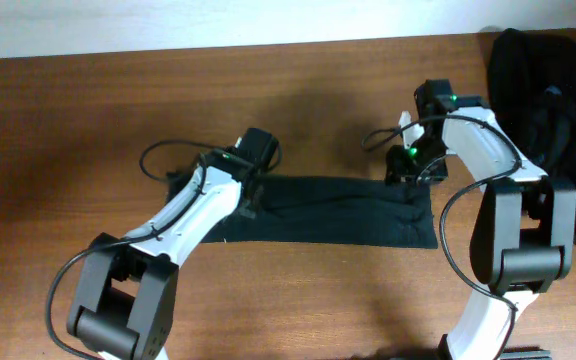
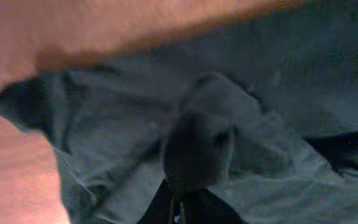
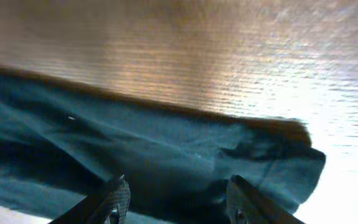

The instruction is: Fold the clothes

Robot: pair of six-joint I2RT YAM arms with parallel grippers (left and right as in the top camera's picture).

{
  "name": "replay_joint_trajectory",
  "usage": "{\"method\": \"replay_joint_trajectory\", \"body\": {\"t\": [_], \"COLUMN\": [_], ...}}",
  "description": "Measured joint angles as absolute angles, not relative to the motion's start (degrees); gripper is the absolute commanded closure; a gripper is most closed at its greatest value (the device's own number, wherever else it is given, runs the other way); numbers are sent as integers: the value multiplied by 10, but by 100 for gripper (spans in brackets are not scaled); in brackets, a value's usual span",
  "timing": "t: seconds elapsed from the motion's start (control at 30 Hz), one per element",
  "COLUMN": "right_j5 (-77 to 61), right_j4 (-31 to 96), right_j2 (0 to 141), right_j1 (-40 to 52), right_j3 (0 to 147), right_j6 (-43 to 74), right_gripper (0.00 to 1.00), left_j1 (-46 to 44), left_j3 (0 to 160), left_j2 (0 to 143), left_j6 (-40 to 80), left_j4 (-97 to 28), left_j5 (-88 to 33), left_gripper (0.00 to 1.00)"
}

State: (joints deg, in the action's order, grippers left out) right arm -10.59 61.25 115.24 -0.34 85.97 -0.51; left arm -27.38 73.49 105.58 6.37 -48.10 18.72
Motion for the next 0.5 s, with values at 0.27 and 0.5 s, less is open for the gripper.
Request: {"method": "replay_joint_trajectory", "body": {"t": [0.27,0.5], "right_j5": [-104,-104], "right_j4": [639,658], "right_j2": [1152,1152], "right_j1": [-3,-3], "right_j3": [866,866], "right_j6": [-5,-5], "right_gripper": [44,44], "left_j1": [-245,-237], "left_j3": [744,744], "left_j2": [1056,1056], "left_j6": [3,-25], "left_j4": [-488,-538], "left_j5": [187,187], "left_gripper": [97,75]}}
